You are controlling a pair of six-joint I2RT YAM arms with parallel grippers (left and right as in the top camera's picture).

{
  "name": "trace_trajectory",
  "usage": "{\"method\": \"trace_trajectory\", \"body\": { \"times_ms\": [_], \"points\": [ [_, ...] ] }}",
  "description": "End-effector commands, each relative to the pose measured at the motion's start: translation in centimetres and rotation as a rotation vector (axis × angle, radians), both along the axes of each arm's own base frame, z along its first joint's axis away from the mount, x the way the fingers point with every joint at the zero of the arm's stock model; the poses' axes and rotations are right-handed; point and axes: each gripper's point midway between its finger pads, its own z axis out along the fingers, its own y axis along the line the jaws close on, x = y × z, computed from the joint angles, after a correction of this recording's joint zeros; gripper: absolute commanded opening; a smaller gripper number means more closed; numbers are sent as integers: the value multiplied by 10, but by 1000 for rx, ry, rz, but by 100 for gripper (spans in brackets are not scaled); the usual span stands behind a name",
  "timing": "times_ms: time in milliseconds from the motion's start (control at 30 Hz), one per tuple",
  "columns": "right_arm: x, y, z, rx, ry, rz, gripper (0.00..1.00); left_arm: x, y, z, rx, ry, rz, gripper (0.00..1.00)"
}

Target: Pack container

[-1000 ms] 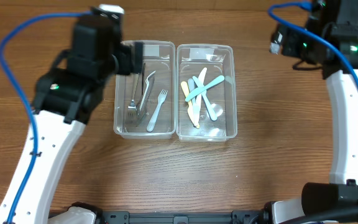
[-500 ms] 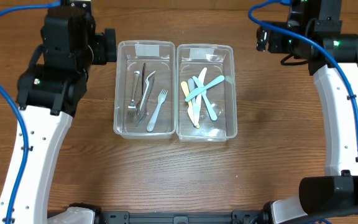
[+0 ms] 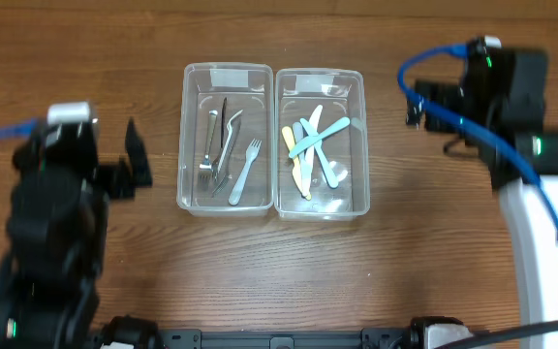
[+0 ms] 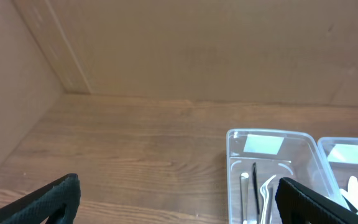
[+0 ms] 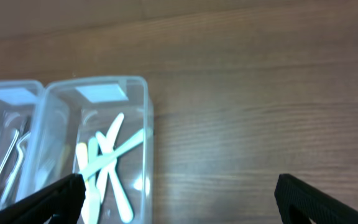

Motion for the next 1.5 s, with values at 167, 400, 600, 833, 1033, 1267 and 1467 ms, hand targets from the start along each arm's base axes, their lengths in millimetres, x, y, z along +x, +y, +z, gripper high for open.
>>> {"method": "trace_trajectory", "body": {
  "times_ms": [167,400,600,833,1033,1267,1467],
  "points": [
    [-88,3,-17,-31,-158,-26,100,-70,9,-62,42,-35,-28,100],
    [-112,3,-38,-33,-151,-16,100,-82,11,-83,37,-42,-30,100],
    [-111,3,-39,-34,-149,-15,100,-83,11,-90,43,-14,-30,100],
    [-111,3,-39,-34,-149,-15,100,-91,13,-112,60,84,-32,100],
    [-111,3,-39,-34,-149,-15,100,-104,15,-138,82,205,-35,100],
    [-111,3,-39,-34,-149,-15,100,-112,17,-152,94,273,-36,100],
    [-114,2,-43,-37,-129,-16,100,-112,17,-152,94,273,-36,100]
  ]
}}
